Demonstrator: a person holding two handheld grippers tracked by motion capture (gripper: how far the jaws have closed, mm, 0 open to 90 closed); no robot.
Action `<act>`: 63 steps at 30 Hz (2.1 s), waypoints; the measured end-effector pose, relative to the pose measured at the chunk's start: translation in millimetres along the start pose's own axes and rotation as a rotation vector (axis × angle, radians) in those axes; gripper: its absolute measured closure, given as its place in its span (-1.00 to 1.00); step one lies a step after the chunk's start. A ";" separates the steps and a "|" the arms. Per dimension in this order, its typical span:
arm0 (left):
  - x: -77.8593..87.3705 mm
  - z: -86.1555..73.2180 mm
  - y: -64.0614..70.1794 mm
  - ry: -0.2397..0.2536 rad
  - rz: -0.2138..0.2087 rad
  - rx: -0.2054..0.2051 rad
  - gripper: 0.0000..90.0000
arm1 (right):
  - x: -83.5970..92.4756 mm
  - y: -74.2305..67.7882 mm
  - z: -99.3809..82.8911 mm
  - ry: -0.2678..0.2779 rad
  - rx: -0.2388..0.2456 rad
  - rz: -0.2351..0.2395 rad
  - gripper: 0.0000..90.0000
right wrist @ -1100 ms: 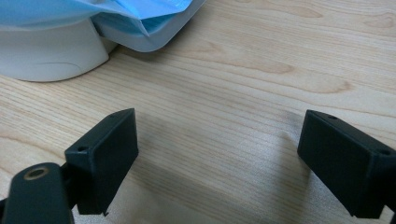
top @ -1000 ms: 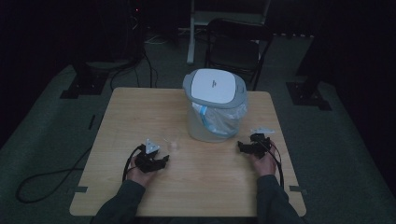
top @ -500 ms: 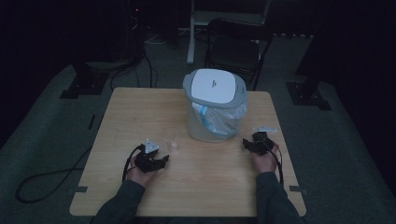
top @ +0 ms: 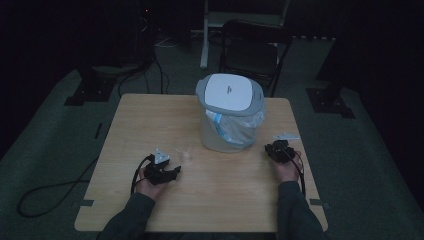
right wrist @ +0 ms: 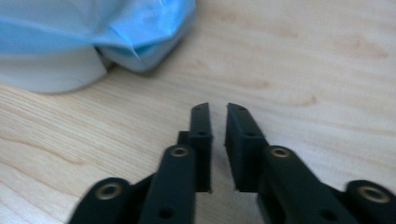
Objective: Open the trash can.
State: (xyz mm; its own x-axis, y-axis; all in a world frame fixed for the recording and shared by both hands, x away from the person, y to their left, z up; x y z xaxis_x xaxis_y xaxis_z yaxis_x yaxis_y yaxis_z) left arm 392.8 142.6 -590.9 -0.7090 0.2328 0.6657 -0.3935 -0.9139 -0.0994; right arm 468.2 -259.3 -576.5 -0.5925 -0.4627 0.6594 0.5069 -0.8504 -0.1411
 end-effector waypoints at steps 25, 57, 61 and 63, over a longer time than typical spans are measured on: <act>0.1 0.0 -0.6 -0.001 -0.009 0.012 -0.07 | 2.5 -10.9 51.4 0.016 0.076 0.056 1.00; 0.3 -0.2 -0.4 -0.001 -0.006 0.009 -0.07 | -36.3 -8.7 48.2 0.014 -0.007 0.124 1.00; 0.3 -0.2 -0.4 -0.001 -0.006 0.008 -0.07 | -35.7 -9.1 49.4 0.024 -0.003 0.127 1.00; 0.3 -0.2 -0.3 -0.001 -0.006 0.008 -0.07 | -35.7 -9.3 49.9 0.028 0.000 0.127 1.00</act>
State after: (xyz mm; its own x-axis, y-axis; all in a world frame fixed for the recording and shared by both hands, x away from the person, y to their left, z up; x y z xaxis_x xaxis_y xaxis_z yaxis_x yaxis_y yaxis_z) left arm 392.6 143.0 -590.8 -0.7062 0.2378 0.6669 -0.3930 -0.9151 -0.0899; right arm 515.9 -222.3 -561.9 -0.5409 -0.5735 0.6152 0.5789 -0.7845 -0.2222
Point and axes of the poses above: each handheld gripper's, and its own axes: x roughly backward along the jaws, z roughly out of its top, y roughly to its right, the point moved 7 cm from there along -x, roughly forward along the jaws, and after that the axes turned 12 degrees about z, right-handed, at the moved point
